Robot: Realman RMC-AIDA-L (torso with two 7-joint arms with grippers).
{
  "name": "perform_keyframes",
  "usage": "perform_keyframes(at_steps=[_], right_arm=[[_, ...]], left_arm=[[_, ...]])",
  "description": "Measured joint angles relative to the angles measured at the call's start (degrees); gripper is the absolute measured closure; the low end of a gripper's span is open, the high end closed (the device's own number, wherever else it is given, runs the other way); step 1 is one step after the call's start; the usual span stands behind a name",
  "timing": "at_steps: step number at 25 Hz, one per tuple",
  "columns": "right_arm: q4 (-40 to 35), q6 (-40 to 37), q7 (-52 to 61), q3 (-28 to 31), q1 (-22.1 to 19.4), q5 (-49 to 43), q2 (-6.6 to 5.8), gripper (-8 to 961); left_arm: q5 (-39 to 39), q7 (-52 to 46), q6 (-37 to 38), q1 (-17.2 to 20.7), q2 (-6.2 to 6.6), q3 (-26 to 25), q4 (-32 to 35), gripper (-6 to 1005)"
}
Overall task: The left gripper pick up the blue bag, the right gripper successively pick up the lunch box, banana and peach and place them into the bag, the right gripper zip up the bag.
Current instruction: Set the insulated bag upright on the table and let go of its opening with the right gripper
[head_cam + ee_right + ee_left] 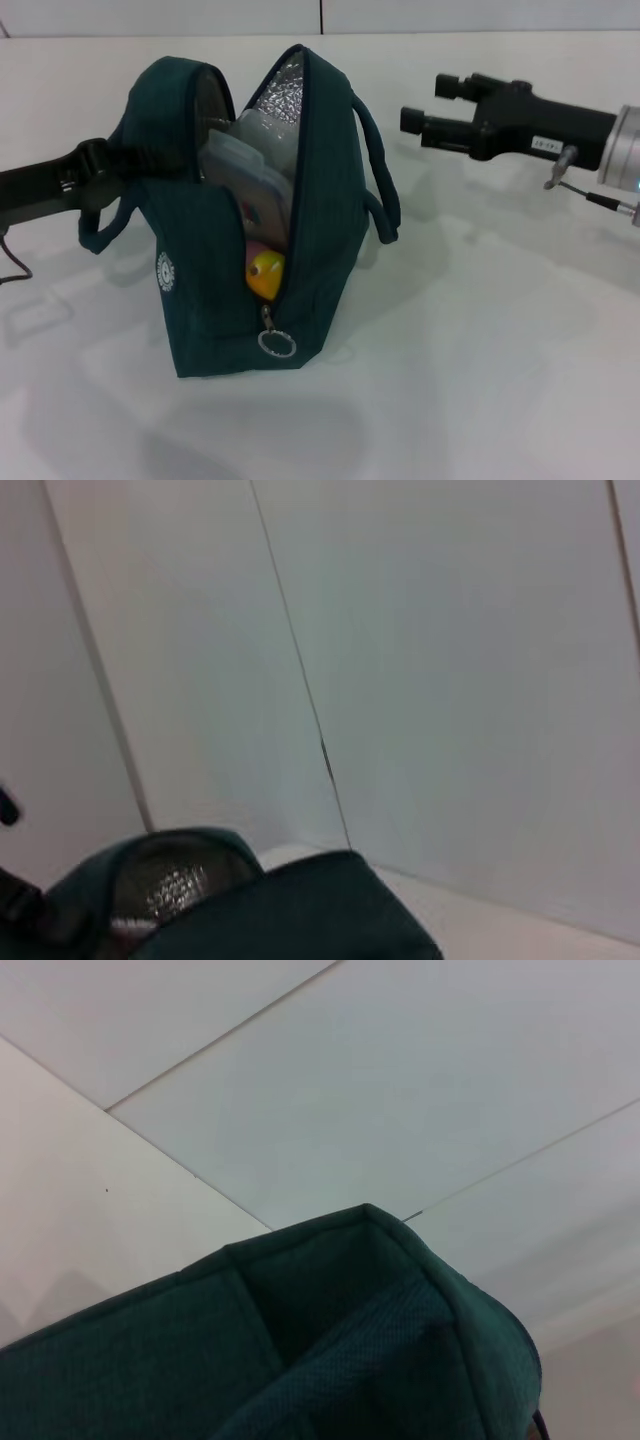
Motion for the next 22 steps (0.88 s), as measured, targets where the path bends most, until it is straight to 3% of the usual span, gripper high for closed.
perform_keyframes(at_steps=[22], right_arm=[[4.52, 5.86, -0.22, -4.67, 7.77, -0.57, 0.85, 168]], left_arm=[[-0.03, -0.06, 0.0, -0.17, -0.05, 0.0, -0.02, 964]])
